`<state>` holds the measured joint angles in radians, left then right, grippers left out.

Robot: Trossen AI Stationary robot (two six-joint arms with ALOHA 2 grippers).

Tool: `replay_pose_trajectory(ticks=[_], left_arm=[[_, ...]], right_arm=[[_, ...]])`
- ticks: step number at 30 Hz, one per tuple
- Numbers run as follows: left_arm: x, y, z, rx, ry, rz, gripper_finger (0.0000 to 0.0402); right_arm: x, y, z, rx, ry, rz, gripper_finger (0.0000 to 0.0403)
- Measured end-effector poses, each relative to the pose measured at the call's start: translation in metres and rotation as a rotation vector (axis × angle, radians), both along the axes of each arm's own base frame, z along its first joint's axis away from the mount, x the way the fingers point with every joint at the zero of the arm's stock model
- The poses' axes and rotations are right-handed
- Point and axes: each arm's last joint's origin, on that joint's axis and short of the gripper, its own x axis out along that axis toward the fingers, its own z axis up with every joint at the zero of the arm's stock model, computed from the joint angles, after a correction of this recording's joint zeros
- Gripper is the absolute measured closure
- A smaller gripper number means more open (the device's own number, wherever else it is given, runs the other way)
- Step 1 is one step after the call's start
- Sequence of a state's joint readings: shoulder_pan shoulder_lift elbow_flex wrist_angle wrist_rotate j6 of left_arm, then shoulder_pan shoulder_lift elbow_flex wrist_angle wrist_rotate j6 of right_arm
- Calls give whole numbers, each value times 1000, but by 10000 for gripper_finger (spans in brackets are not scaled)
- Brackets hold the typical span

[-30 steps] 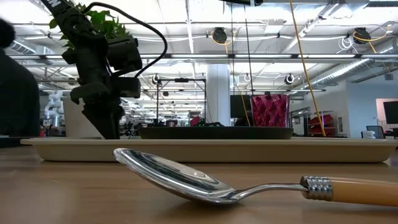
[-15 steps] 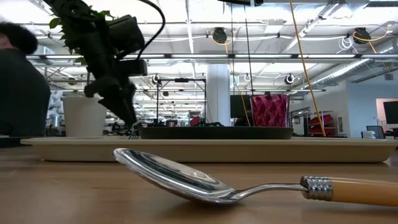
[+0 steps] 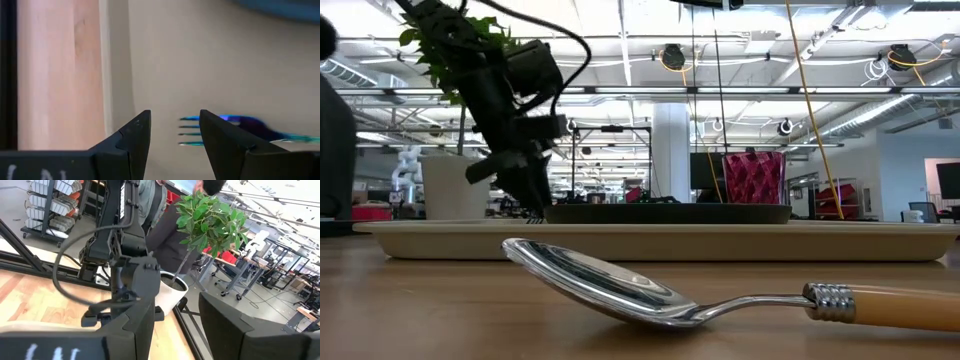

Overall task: Pick and place plate/cup/fork/spoon on tray
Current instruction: Put the blue fork on the gray tray to the left of the black plate

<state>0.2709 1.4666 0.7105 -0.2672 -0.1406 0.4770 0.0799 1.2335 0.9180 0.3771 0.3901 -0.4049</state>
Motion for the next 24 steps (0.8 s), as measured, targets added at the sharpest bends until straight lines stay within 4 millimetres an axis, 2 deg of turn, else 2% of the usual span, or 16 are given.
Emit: replay_pose_trajectory(ticks=[8,24], left_arm=[[2,4,-14,-1,61,20,229],[-3,2,-16,-20,110,27,229]], right_arm=[[0,0,0,0,0,0,255],[0,0,0,0,0,0,255]])
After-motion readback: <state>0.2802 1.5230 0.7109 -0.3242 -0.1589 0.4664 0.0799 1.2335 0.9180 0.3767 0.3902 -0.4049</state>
